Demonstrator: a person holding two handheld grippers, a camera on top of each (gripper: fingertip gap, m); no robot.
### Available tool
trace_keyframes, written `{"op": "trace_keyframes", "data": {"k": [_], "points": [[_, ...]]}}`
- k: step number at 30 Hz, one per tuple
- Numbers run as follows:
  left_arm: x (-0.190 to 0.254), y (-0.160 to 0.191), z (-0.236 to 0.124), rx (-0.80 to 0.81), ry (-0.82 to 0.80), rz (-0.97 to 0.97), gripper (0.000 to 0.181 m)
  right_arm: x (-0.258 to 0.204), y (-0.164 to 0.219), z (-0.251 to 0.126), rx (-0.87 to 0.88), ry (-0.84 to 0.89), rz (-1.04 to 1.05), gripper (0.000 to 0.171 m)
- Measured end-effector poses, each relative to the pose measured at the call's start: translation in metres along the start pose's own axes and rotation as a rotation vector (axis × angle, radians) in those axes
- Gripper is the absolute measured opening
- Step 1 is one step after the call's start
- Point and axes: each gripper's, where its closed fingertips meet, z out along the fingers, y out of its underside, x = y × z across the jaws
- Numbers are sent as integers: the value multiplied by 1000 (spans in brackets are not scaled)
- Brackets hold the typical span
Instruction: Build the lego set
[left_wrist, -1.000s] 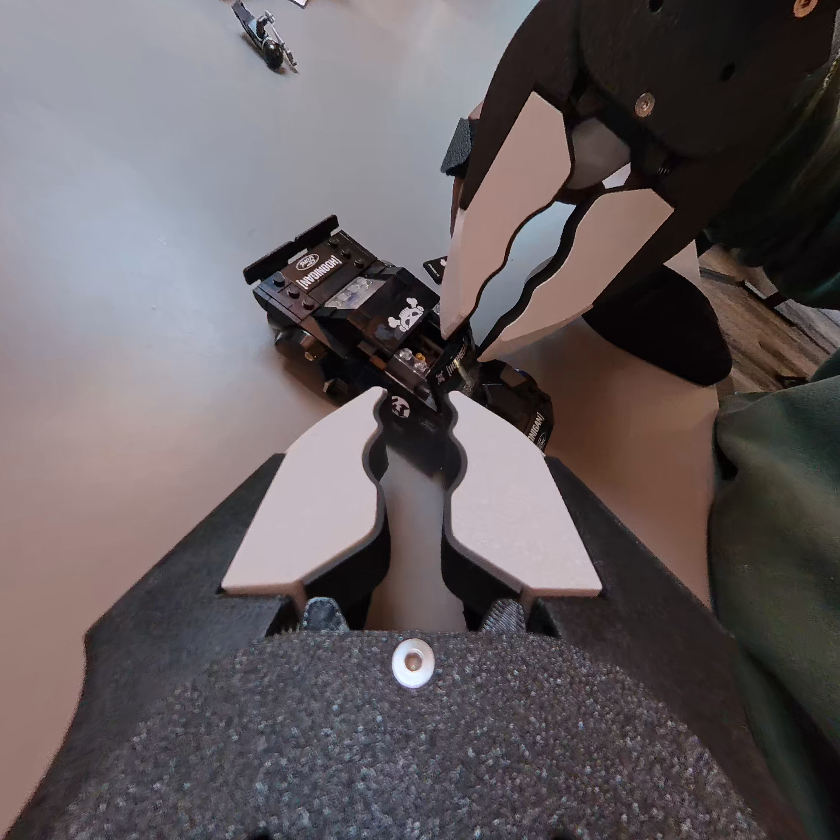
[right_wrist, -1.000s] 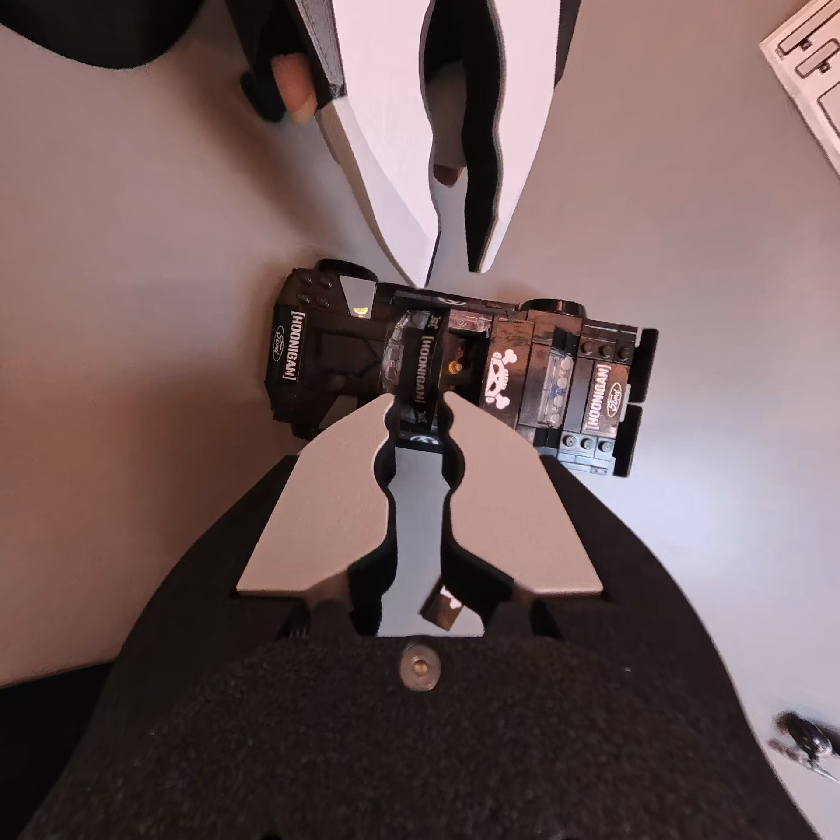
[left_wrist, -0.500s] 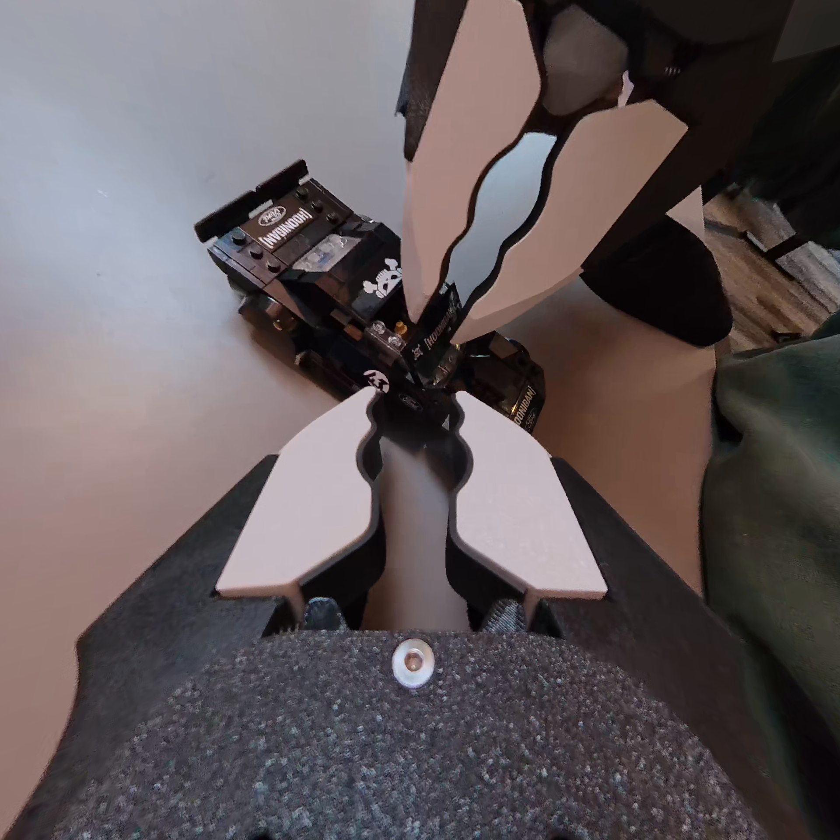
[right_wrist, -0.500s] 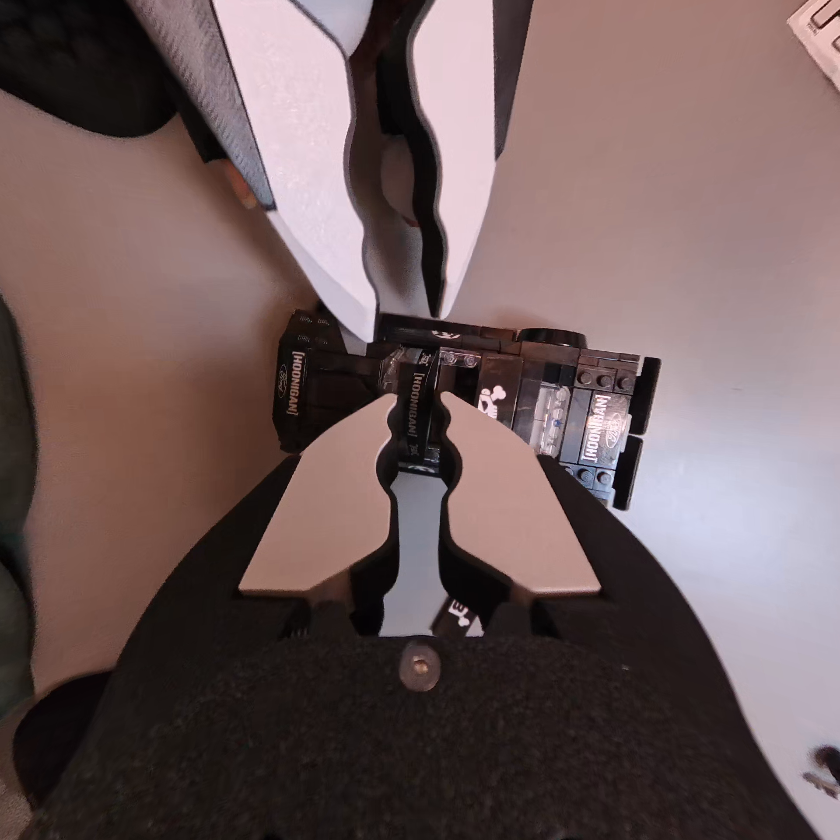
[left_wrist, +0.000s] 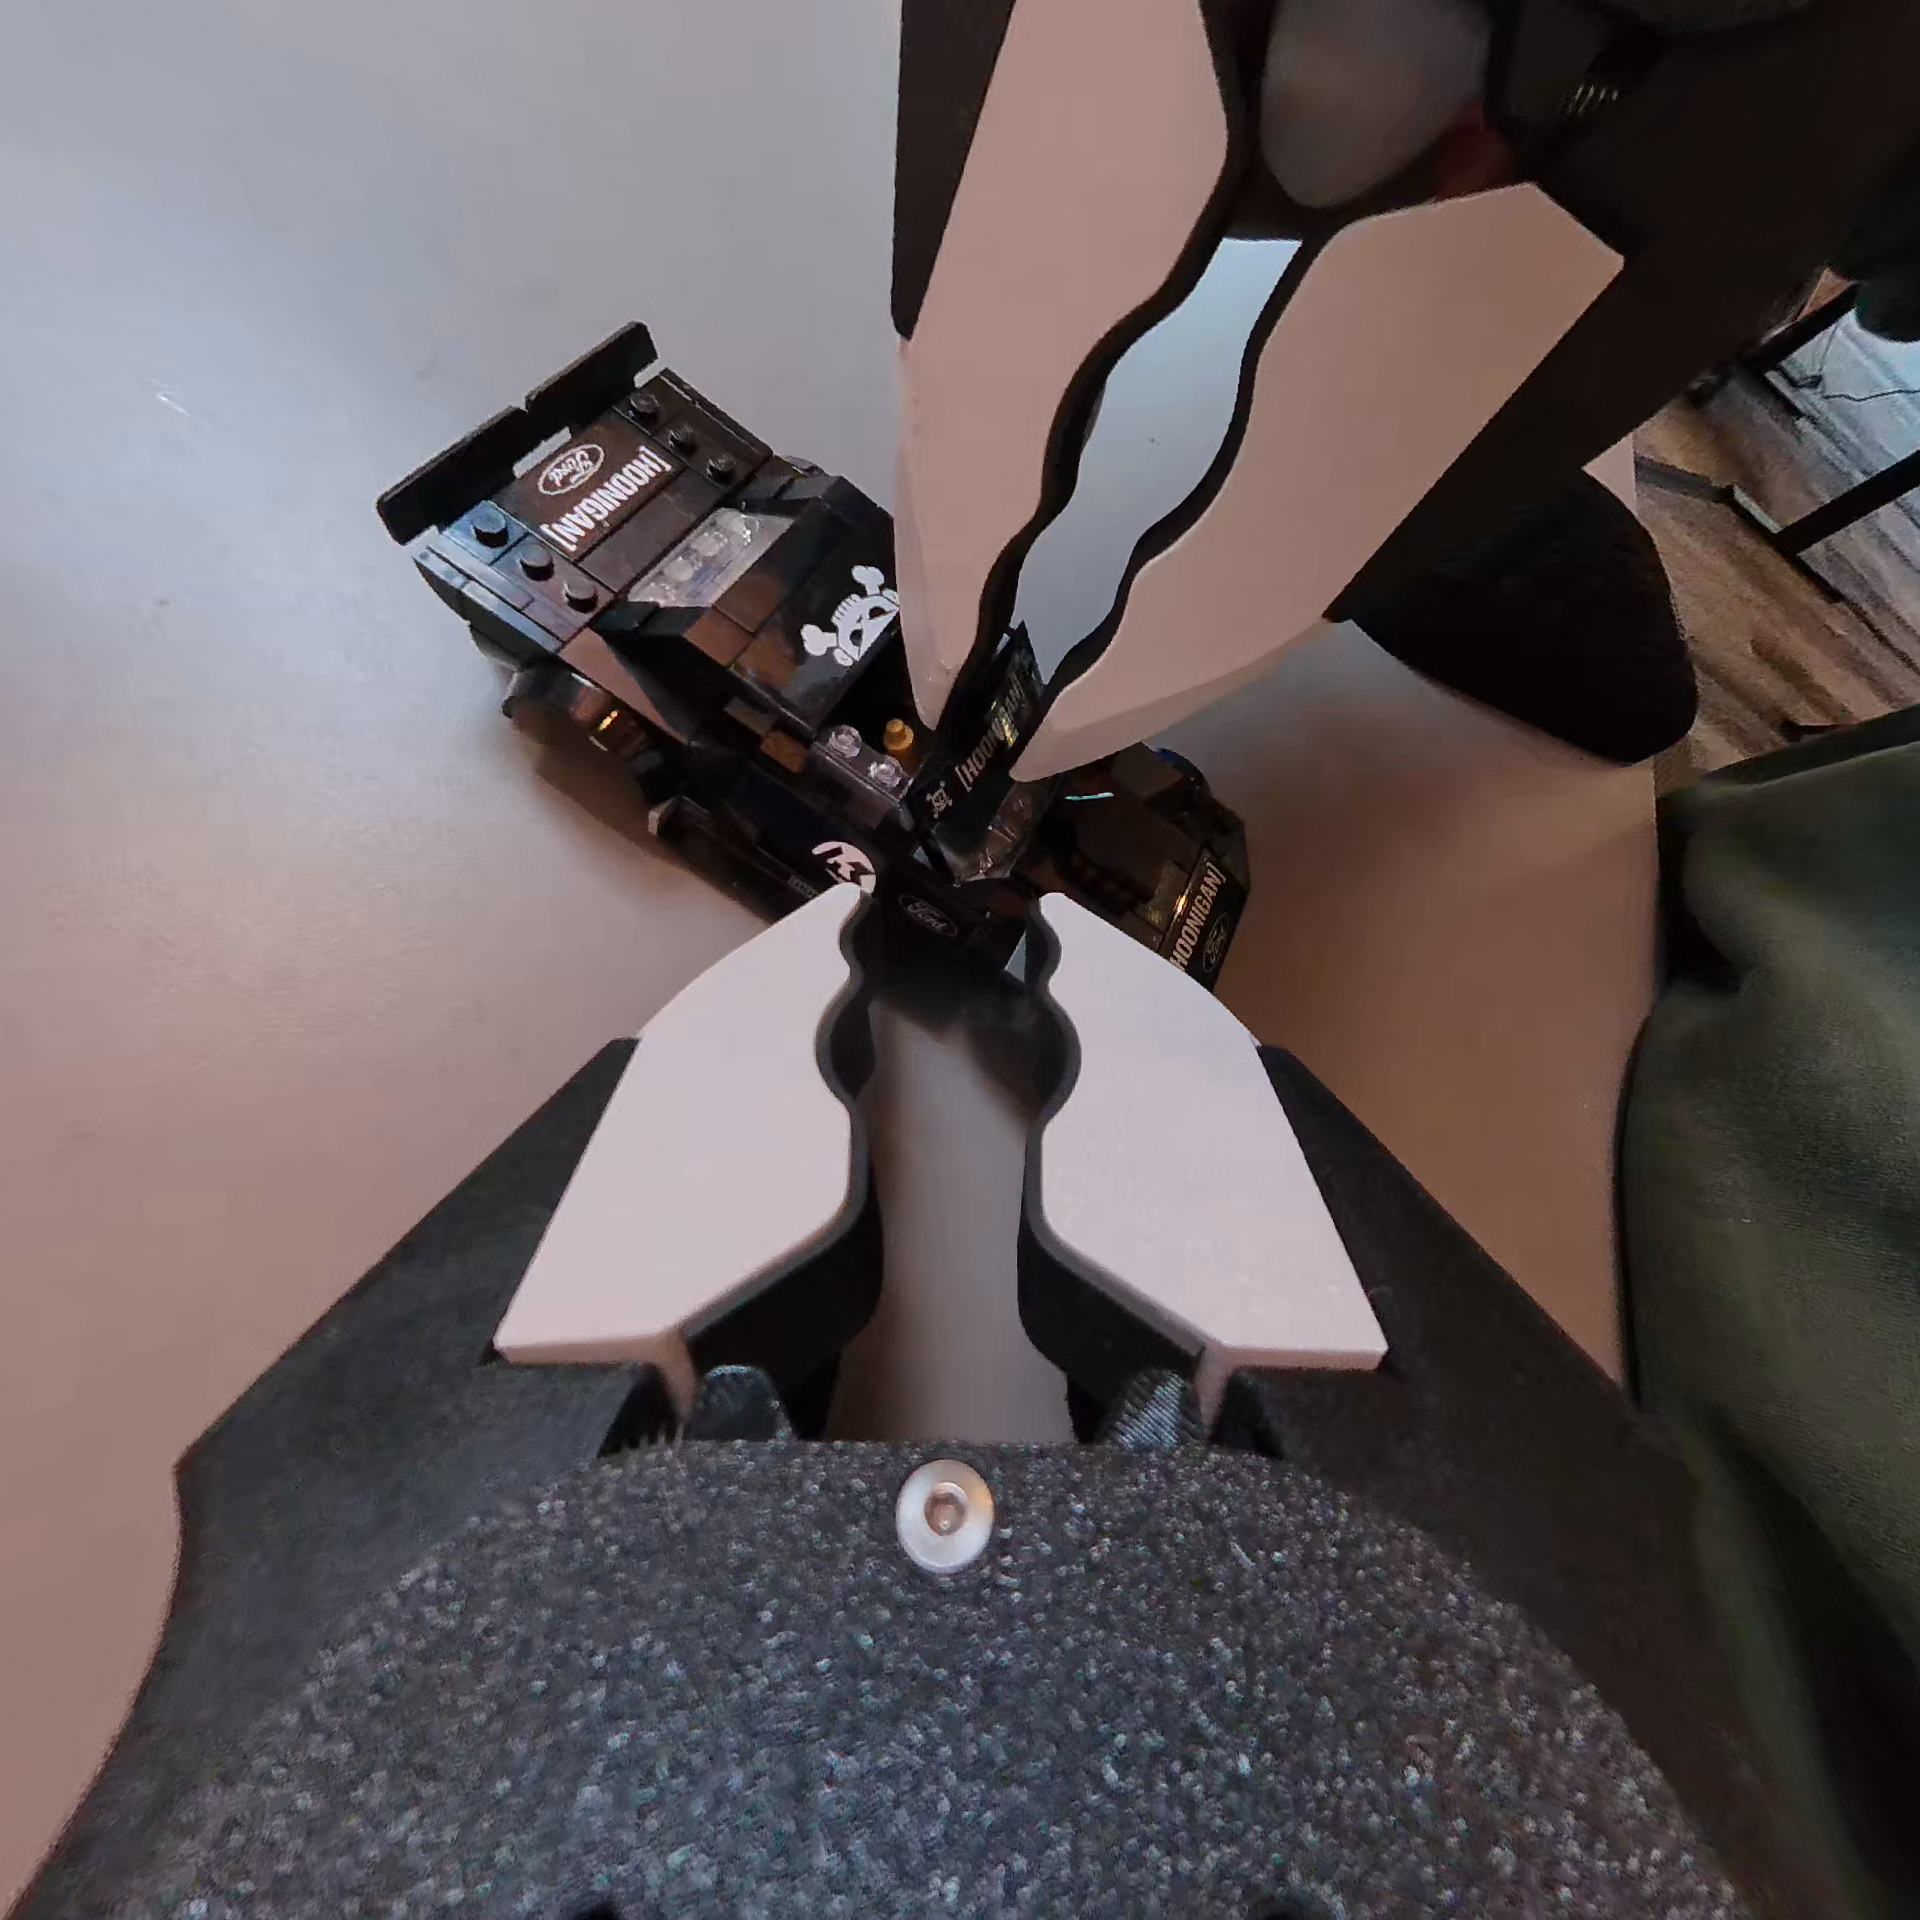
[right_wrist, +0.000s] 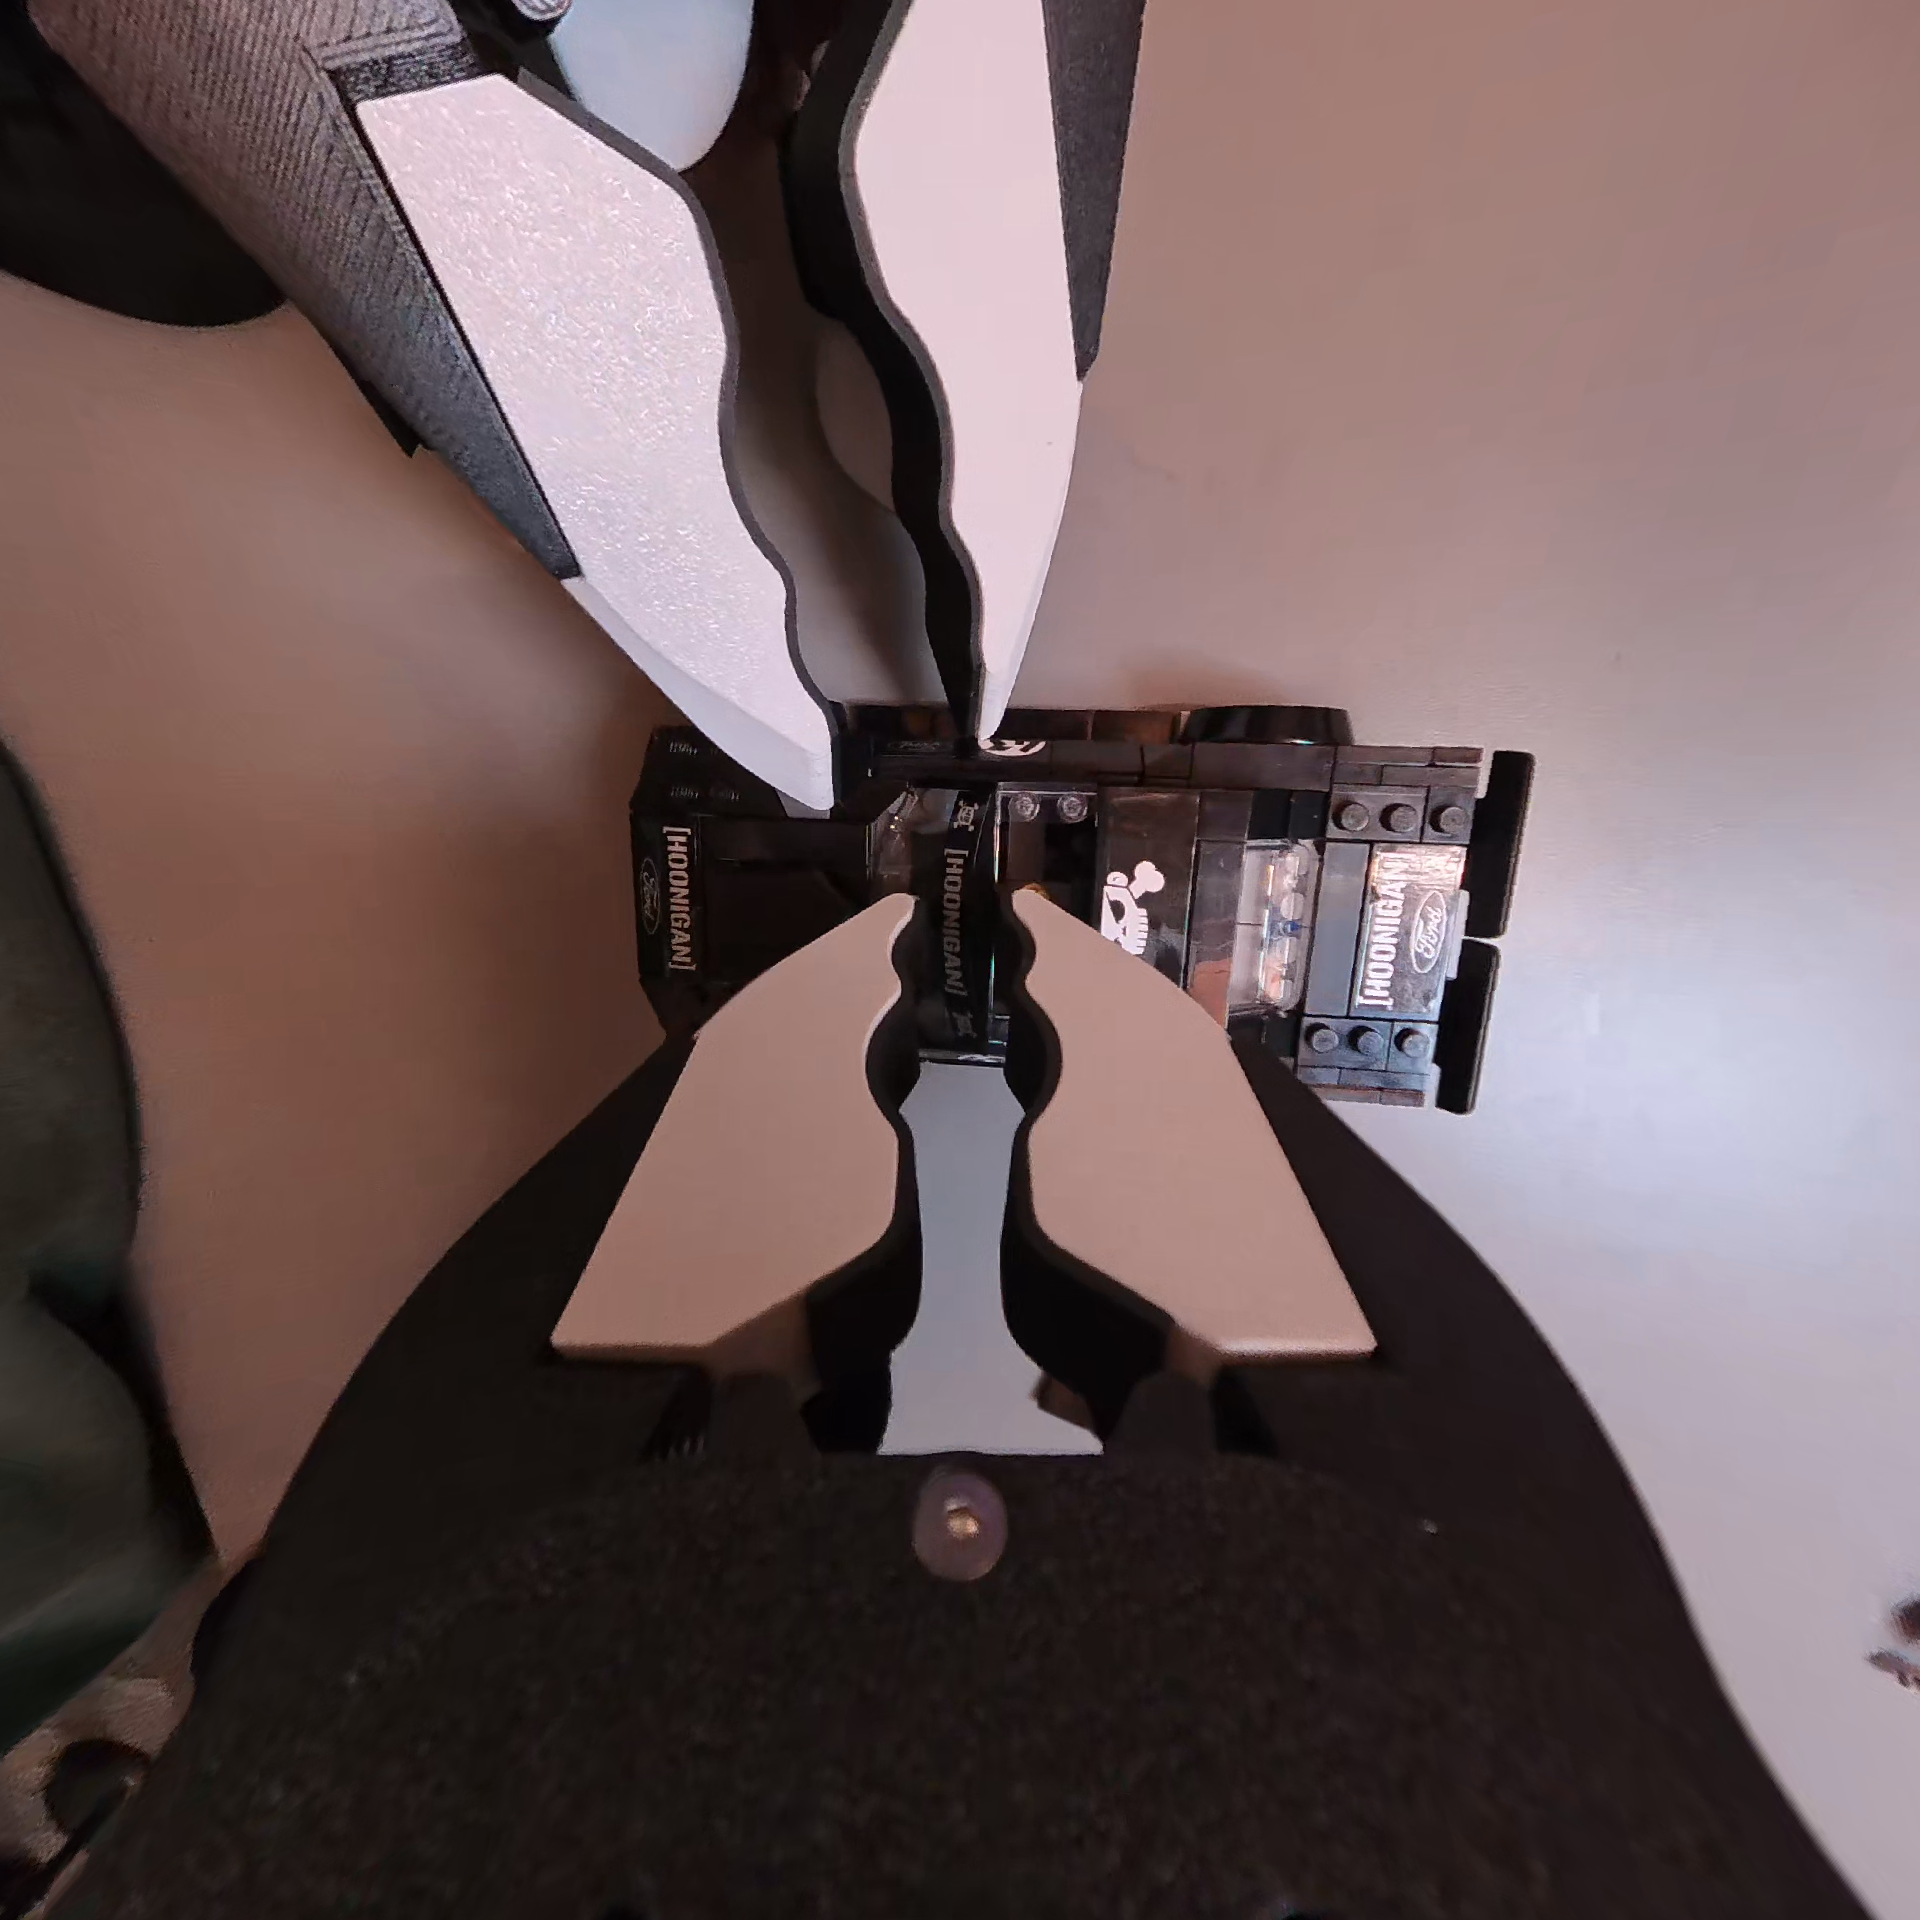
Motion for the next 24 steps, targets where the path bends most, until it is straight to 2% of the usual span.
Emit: {"op": "trace_keyframes", "data": {"k": [17,21,22,24], "points": [[-1,0,-1,3,-1,-15,26,-1,-1,1,7,-43,94,11],[3,1,1,-2,20,-21,26,-1,0,-4,53,-33,68,12],[4,1,2,-3,22,-17,26,0,-2,-9,84,-24,60,19],[4,1,2,-4,8,1,26,0,-7,-23,155,-16,59,22]]}}
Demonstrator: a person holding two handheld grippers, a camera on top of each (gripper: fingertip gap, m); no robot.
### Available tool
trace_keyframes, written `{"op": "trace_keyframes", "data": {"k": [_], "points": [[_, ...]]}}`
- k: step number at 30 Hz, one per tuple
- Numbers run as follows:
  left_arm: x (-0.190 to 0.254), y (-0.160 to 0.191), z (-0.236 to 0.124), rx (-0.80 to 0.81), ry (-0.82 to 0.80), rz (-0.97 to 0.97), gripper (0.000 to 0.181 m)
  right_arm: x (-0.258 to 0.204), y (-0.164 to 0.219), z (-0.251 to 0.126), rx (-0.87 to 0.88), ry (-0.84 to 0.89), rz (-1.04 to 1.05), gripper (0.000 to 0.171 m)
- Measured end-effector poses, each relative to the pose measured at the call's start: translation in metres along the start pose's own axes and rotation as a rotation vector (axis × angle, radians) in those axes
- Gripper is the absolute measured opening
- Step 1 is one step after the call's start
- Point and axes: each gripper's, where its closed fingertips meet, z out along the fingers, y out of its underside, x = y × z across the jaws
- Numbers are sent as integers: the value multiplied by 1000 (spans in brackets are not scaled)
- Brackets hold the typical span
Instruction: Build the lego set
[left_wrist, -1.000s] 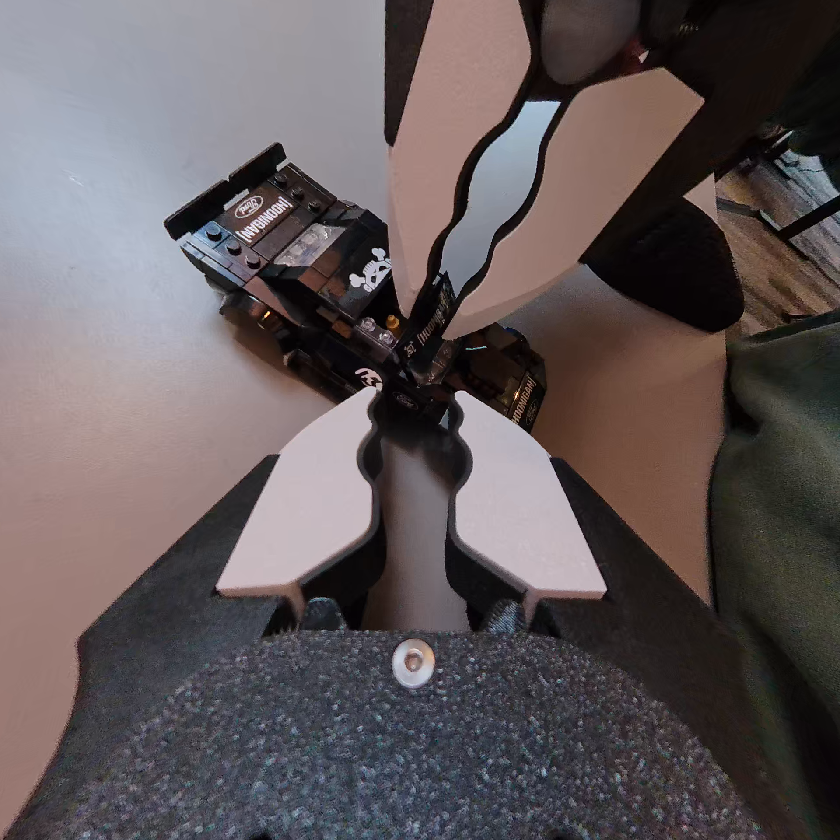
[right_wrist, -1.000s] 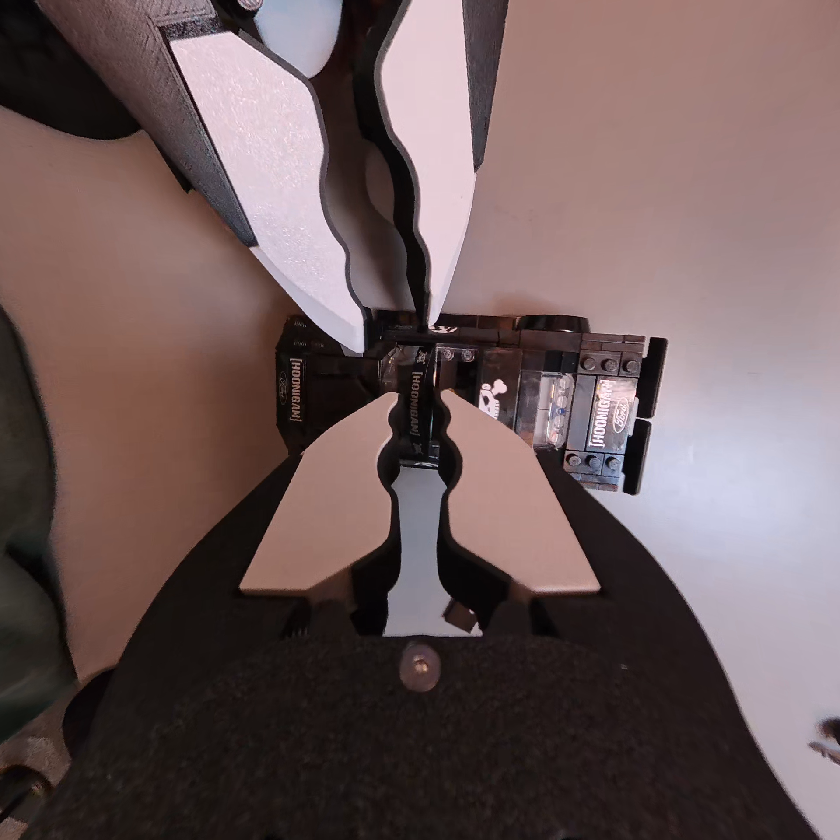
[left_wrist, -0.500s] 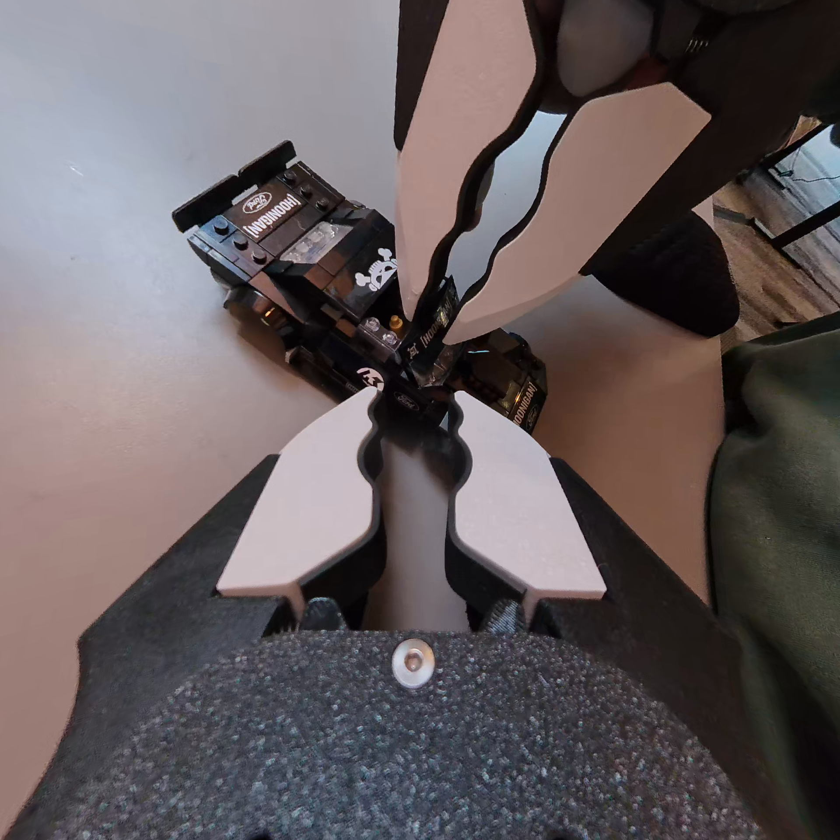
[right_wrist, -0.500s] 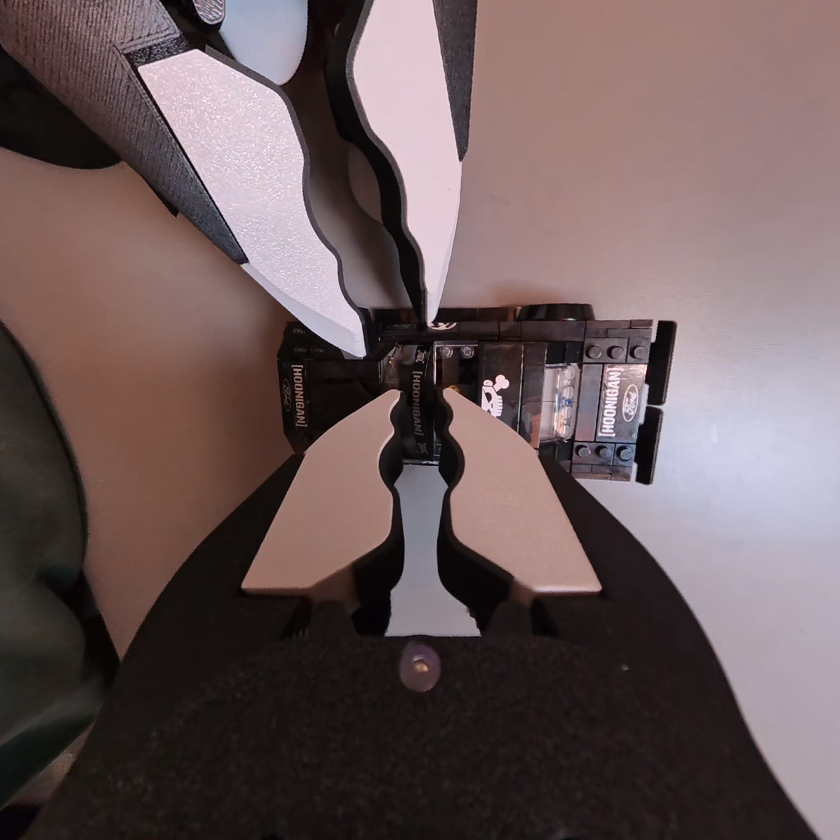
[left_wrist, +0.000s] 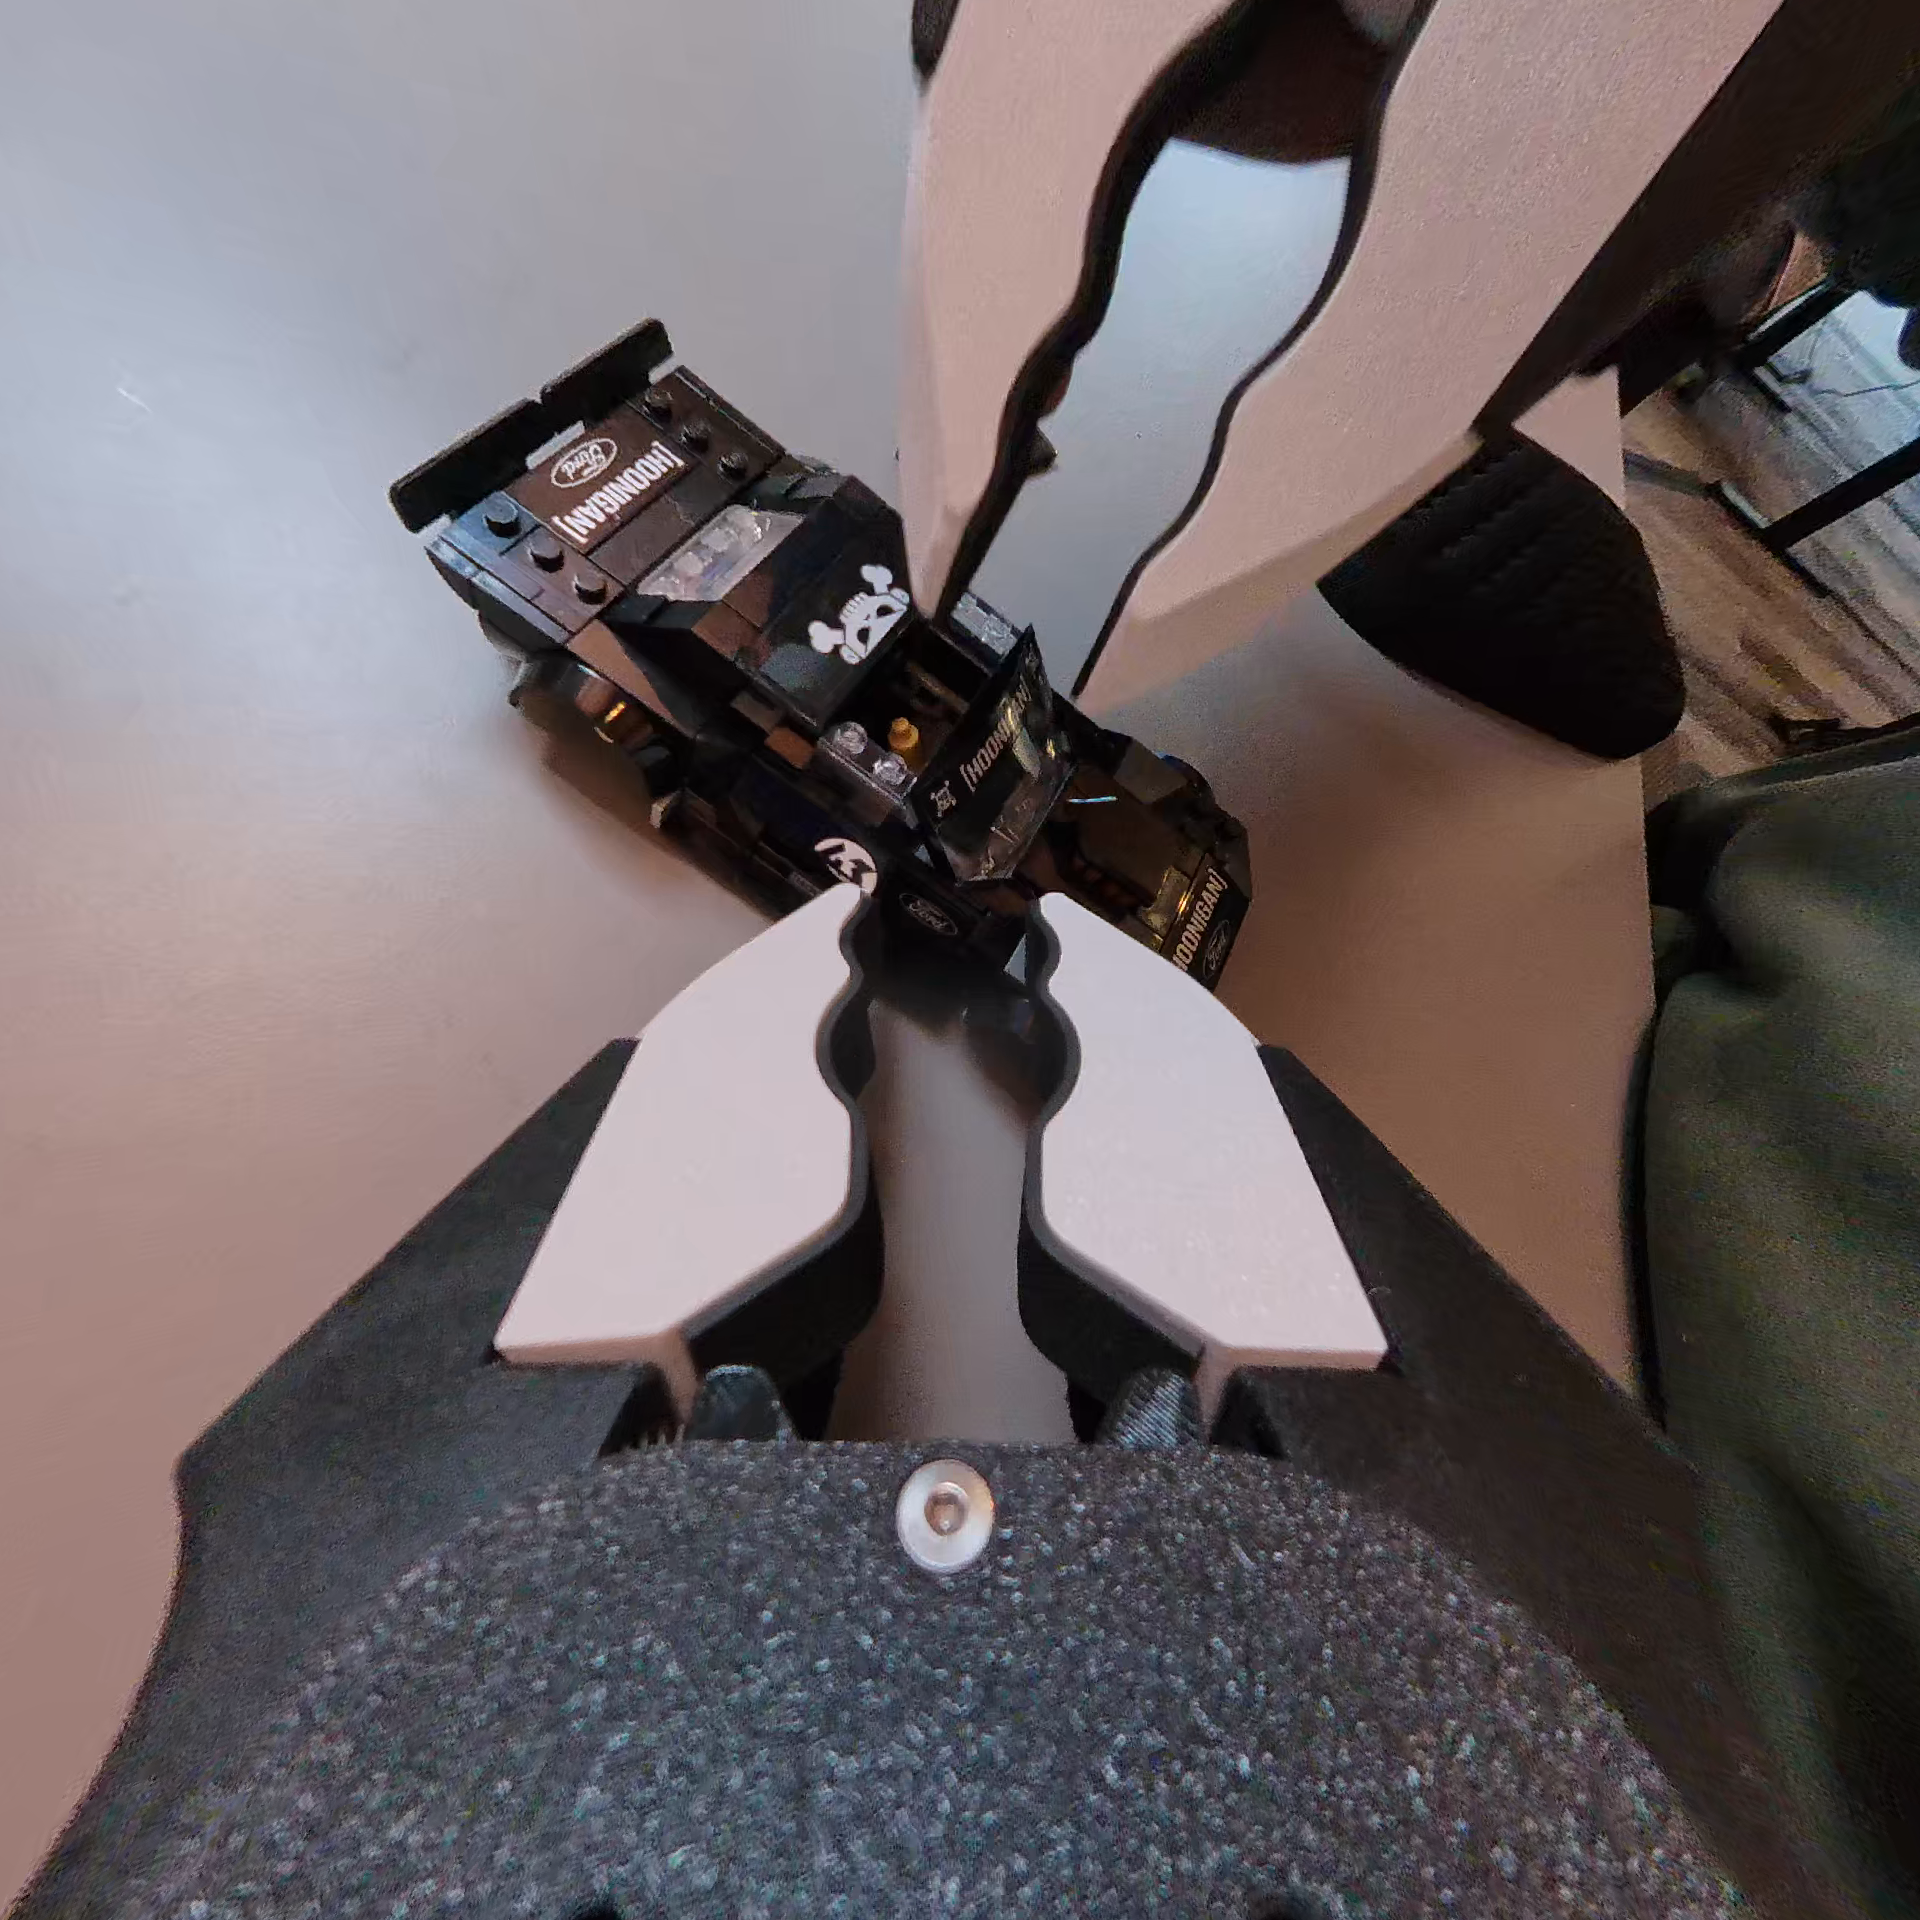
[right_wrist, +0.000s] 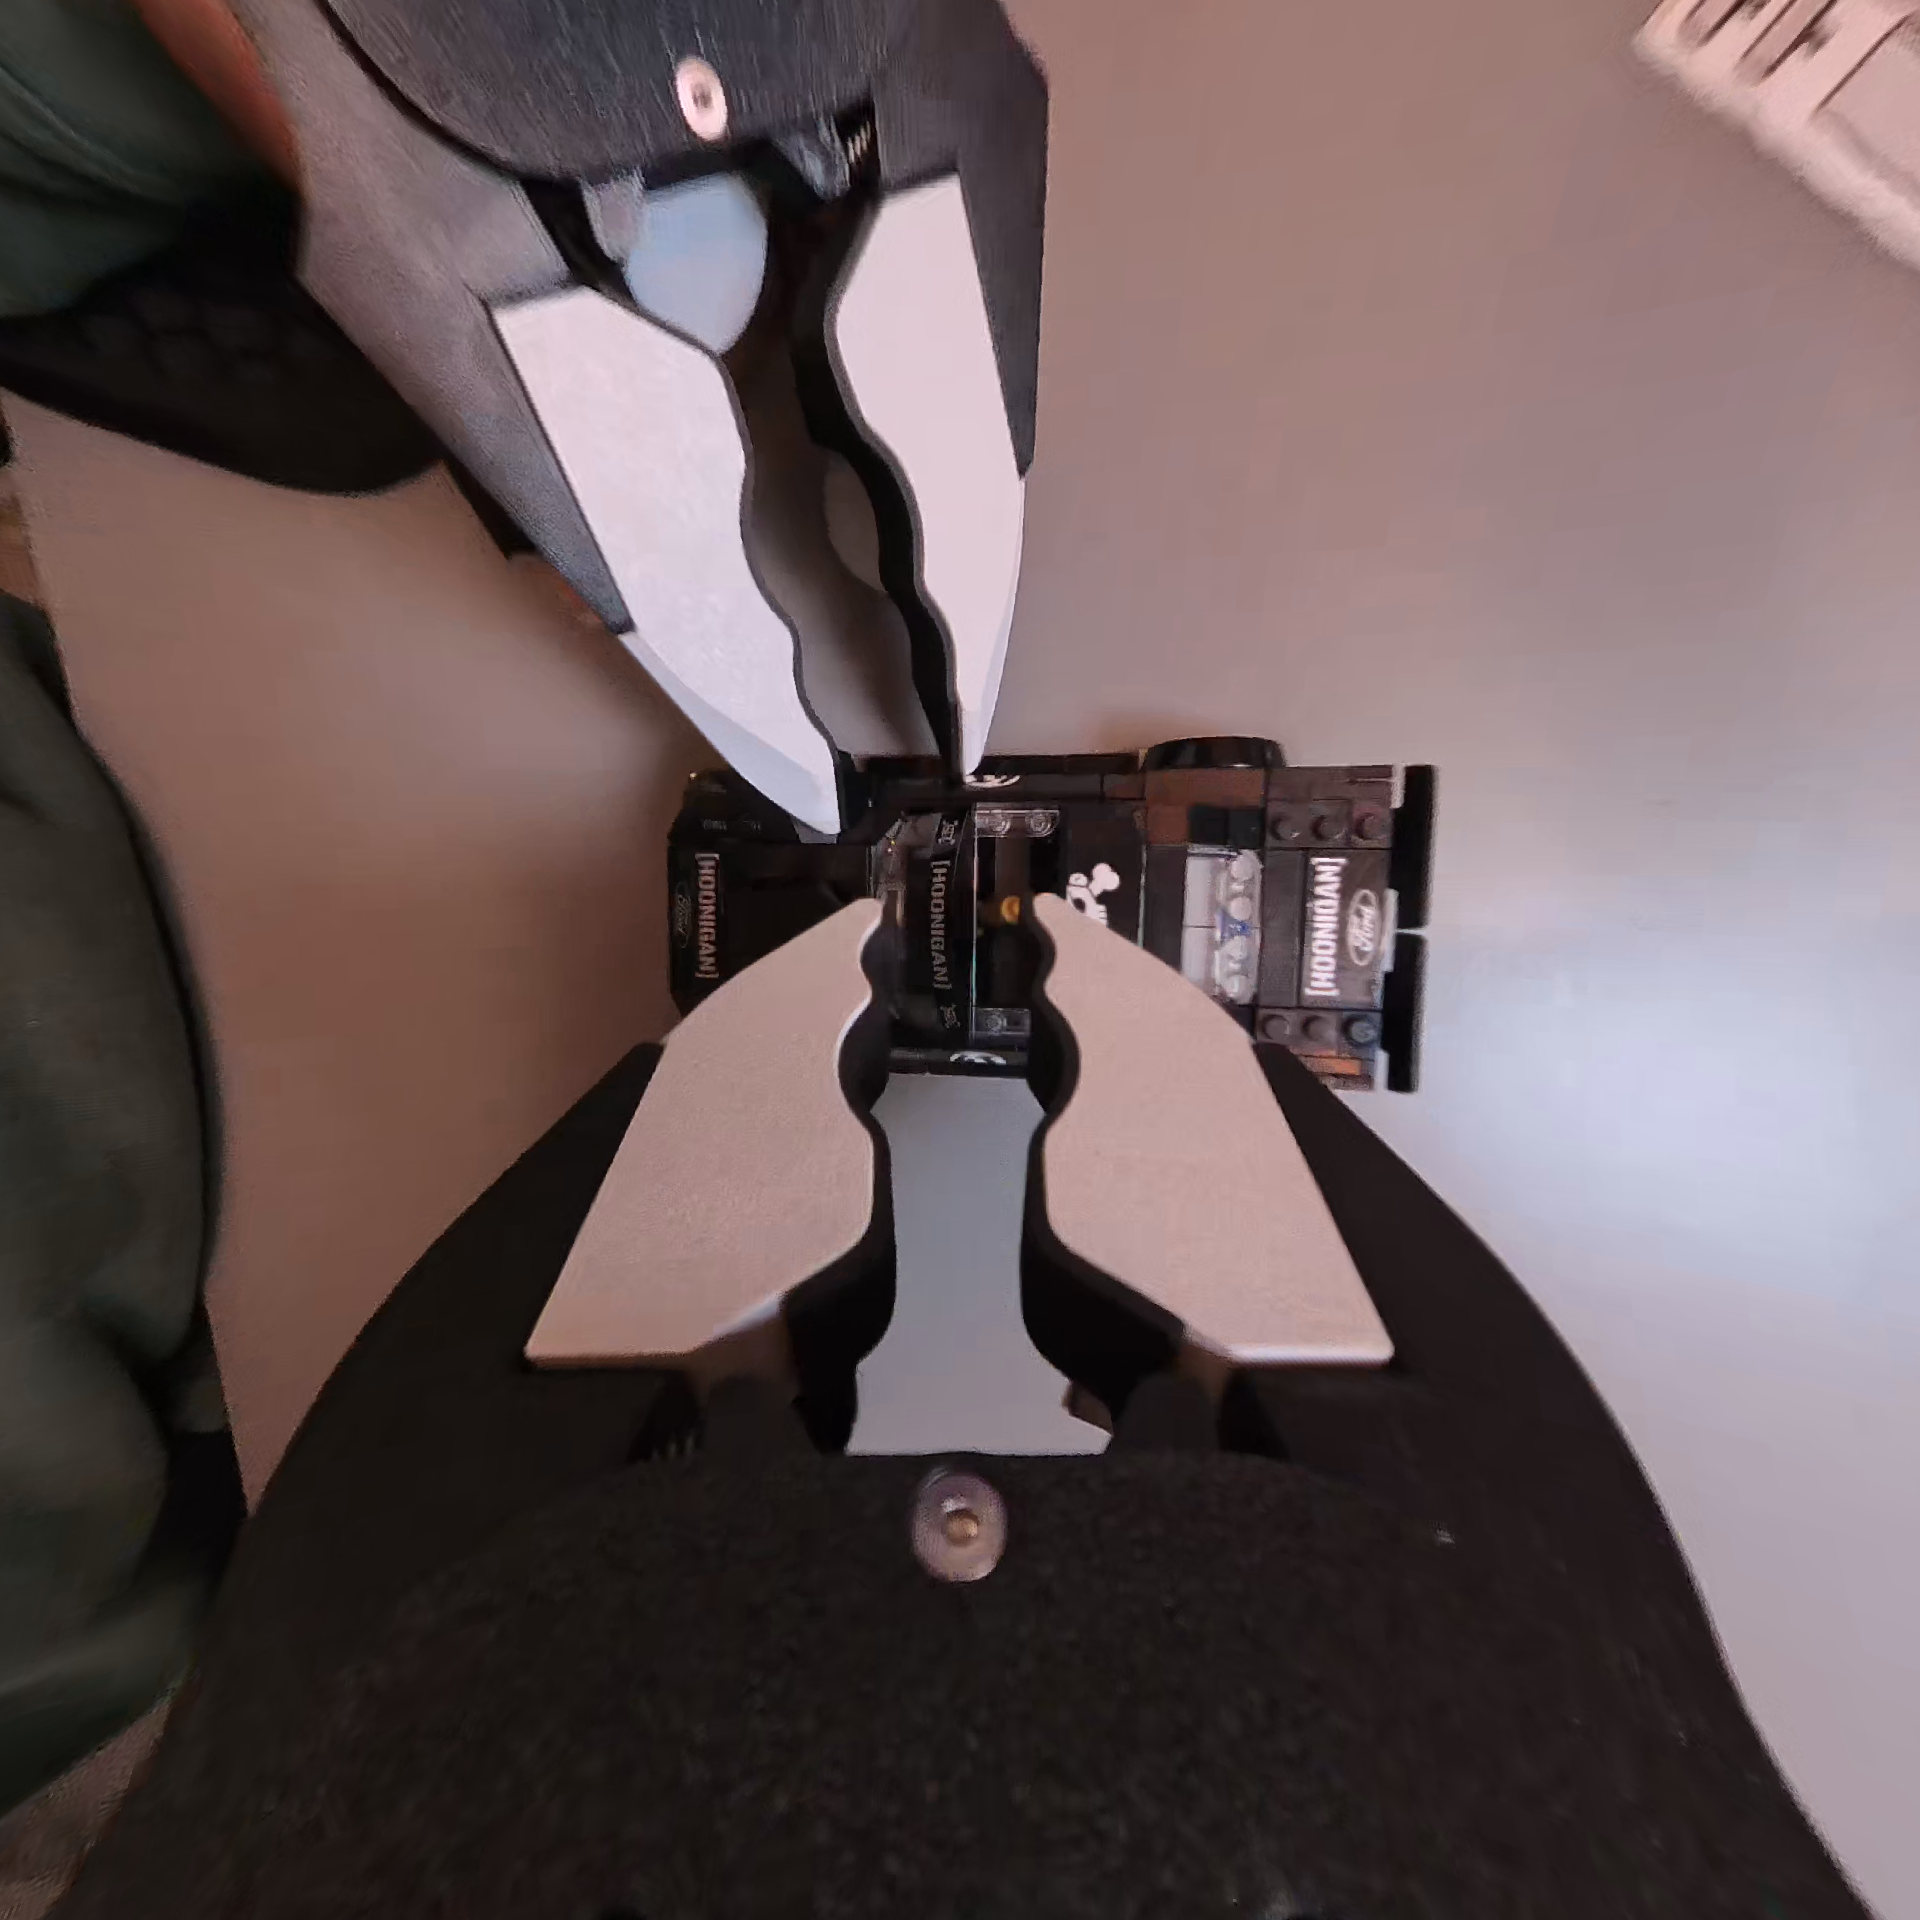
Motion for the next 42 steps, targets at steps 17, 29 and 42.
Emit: {"op": "trace_keyframes", "data": {"k": [17,29,42], "points": [[1,0,0,-5,-16,1,26,-2,12,19,-178,30,-41,10],[1,1,0,-7,-20,-1,25,-3,12,20,-211,42,-27,10],[4,1,2,0,10,-2,28,-2,22,-30,158,92,-19,25]]}}
